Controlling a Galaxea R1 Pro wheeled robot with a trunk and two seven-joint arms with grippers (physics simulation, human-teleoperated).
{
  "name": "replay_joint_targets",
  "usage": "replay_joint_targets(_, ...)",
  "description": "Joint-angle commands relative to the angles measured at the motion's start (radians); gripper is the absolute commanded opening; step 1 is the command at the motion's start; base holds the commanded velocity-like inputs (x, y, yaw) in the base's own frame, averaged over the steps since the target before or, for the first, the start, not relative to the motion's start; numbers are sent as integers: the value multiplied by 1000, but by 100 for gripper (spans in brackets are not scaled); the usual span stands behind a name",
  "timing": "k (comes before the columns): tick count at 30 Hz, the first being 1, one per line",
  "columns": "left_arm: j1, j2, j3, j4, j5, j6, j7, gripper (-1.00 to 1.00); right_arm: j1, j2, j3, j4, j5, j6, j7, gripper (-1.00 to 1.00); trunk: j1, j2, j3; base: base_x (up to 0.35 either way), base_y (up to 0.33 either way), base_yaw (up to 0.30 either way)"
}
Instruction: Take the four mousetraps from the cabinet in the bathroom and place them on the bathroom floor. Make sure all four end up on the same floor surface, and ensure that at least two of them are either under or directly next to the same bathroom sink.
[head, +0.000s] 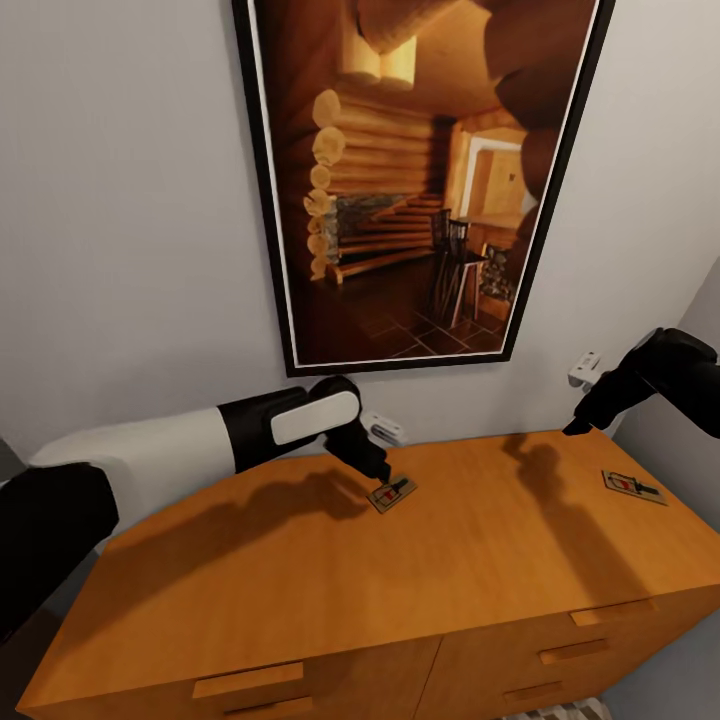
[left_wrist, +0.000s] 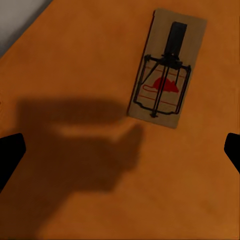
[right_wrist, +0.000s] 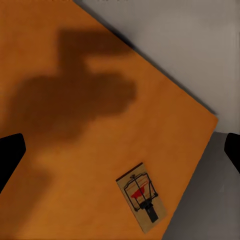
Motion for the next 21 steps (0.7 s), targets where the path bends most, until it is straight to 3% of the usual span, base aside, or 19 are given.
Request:
replay_joint_targets(1,-1,0,-3,2,11,-2,9,100,-1,-1,2,-2,10,1,9,100,0,-1,-1,0,0,0)
replay_joint_targets(21,0,-4,-3,3,11,-5,6,100,0,-3,2,-5,7,-1,9,100,0,-1,-1,0,0,0)
